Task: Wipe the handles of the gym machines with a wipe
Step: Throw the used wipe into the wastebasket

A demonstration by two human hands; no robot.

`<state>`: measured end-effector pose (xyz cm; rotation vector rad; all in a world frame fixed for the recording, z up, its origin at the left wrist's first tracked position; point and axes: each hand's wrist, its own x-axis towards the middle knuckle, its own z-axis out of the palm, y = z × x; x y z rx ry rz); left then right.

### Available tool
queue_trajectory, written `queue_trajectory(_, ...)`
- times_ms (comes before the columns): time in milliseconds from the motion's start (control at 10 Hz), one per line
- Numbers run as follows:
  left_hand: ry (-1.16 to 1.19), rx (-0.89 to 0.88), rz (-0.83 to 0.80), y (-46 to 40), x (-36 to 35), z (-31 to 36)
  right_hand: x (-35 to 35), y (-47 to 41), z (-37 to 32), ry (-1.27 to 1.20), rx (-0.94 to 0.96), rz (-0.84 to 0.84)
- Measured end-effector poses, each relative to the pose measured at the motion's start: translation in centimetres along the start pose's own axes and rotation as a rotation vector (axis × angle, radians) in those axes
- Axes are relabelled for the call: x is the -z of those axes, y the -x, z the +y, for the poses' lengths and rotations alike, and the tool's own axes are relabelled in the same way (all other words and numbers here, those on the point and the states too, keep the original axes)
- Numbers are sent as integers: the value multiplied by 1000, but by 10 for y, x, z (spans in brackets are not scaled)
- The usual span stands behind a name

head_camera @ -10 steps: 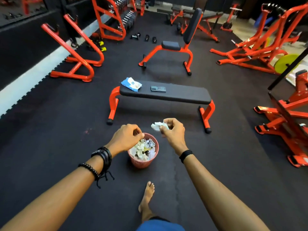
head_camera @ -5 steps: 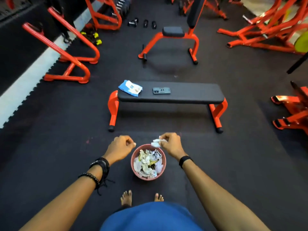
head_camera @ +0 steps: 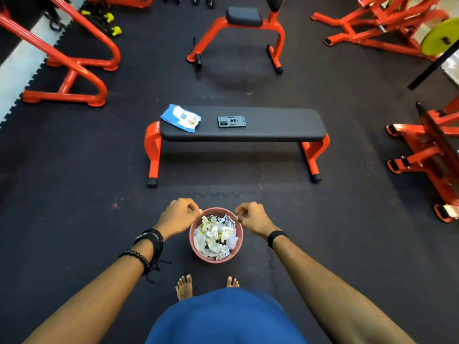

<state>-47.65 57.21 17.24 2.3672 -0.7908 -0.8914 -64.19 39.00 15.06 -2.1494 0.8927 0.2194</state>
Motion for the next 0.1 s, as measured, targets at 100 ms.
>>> queue_trajectory(100,10,14,7,-2,0,-5,4,-3,1,-25,-23,49)
